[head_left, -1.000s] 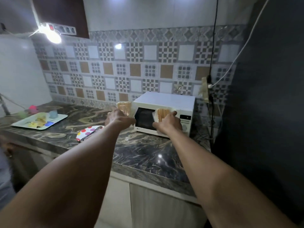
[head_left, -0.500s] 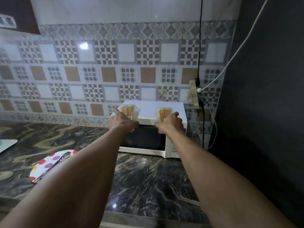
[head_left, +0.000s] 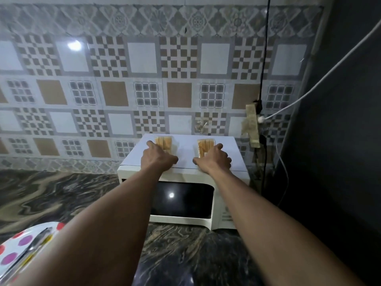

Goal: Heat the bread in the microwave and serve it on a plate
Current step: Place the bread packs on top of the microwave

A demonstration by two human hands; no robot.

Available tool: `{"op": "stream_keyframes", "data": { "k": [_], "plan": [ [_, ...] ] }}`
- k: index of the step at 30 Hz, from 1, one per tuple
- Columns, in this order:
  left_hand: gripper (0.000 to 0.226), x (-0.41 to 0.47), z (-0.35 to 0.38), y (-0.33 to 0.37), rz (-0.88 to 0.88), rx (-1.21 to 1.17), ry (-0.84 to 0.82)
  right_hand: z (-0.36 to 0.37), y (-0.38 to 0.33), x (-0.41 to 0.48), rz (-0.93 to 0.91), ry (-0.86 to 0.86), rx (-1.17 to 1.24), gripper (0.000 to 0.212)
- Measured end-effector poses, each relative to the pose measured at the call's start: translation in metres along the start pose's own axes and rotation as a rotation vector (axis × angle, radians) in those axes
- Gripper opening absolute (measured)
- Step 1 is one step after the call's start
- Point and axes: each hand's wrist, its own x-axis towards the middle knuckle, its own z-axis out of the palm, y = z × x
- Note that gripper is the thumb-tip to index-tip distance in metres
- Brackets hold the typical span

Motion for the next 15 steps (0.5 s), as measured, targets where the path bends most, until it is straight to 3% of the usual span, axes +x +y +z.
{"op": "stream_keyframes", "data": {
  "k": [8, 15],
  "plan": [
    [0.100, 0.057, 0.036, 0.006, 0.009, 0.117, -0.014, 0.027, -0.012, 0.048, 0.051, 0.014, -0.017, 0.081],
    [0.082, 0.082, 0.054, 0.013, 0.019, 0.148, 0.019, 0.043, -0.022, 0.066, 0.029, 0.019, -0.057, 0.087]
  ]
}}
